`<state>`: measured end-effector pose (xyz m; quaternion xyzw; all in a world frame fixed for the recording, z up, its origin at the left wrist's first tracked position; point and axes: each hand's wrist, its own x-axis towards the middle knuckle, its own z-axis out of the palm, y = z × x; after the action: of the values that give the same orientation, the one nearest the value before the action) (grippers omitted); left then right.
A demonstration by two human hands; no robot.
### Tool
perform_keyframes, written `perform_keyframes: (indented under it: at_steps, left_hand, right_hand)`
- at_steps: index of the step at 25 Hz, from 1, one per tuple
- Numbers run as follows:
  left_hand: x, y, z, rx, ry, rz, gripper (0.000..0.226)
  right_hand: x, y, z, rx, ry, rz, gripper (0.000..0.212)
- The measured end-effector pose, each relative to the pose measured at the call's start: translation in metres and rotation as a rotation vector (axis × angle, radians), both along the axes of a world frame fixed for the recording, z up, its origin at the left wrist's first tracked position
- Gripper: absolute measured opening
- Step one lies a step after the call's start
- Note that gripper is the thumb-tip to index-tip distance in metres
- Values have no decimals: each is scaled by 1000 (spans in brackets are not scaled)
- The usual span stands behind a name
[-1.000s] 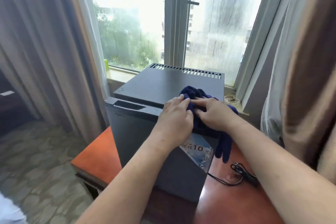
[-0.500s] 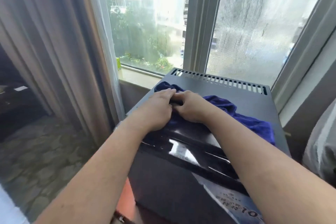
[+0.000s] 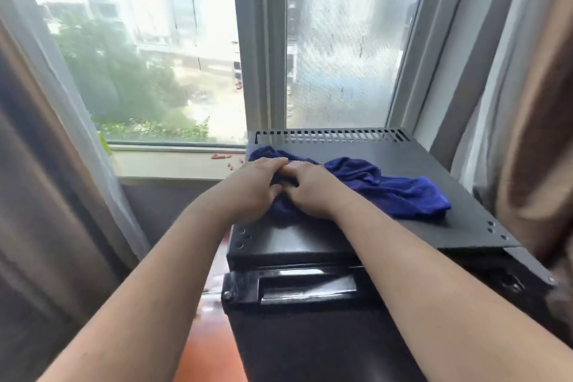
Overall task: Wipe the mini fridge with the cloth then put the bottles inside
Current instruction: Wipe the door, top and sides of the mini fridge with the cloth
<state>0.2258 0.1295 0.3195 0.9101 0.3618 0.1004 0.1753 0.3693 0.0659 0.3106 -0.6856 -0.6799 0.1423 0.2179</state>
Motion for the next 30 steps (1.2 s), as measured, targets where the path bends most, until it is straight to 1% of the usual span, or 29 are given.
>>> perform_keyframes:
  at_steps: [3, 5, 6, 8, 9, 10, 11, 12, 13, 14, 15, 17, 19, 21, 22, 23, 25, 30]
  left_hand:
    - [-13, -6, 2, 22, 25, -68, 59]
    - [-25, -14, 2, 42, 28, -124, 59]
    - [-32, -20, 3, 46, 24, -156, 59]
    - [-44, -27, 3, 44, 20, -210, 61]
    - [-49, -31, 3, 50, 24, -227, 62]
    - [-53, -34, 2, 60, 32, -235, 62]
    - [-58, -38, 2, 68, 37, -241, 61]
    - [-62, -42, 1, 74, 40, -247, 60]
    - [-65, -47, 0, 79, 39, -253, 59]
    - [-68, -51, -2, 83, 36, -256, 59]
    - [-71, -55, -5, 90, 30, -256, 58]
    - [-78, -61, -14, 131, 14, -247, 58]
    - [-87, -66, -25, 177, -97, -214, 63]
    - [-95, -71, -35, 177, -234, -149, 71]
    - [-98, -71, -39, 187, -259, -116, 74]
    - [-100, -69, -42, 182, -247, -103, 76]
    - [-98, -59, -41, 124, -175, -153, 78]
    - [-68, -10, -38, 41, -101, -321, 73]
  right_hand:
    - [-22, -12, -2, 11, -48, -104, 40]
    - [-34, -27, -4, -1, -86, -123, 39]
    - [-39, -38, -3, 14, -72, -118, 38]
    - [-44, -58, 0, 156, 25, -155, 31]
    - [-42, -67, 2, 258, 58, -254, 29]
    - [-39, -76, 2, 318, 57, -394, 34]
    - [-38, -84, 4, 274, 38, -533, 49]
    - [-39, -91, 4, 134, 17, -619, 65]
    - [-42, -95, 0, -34, -10, -653, 76]
    - [-47, -96, -4, -165, -43, -652, 80]
    - [-54, -95, -8, -237, -67, -636, 78]
    - [-71, -92, -15, -239, -64, -615, 68]
    - [-86, -92, -23, -155, -118, -635, 59]
    - [-100, -98, -30, -89, -160, -666, 55]
    - [-107, -101, -31, -73, -173, -681, 54]
    - [-113, -104, -33, -75, -193, -694, 53]
    - [-118, -105, -30, -115, -237, -707, 54]
    - [-102, -74, -22, -228, -216, -747, 57]
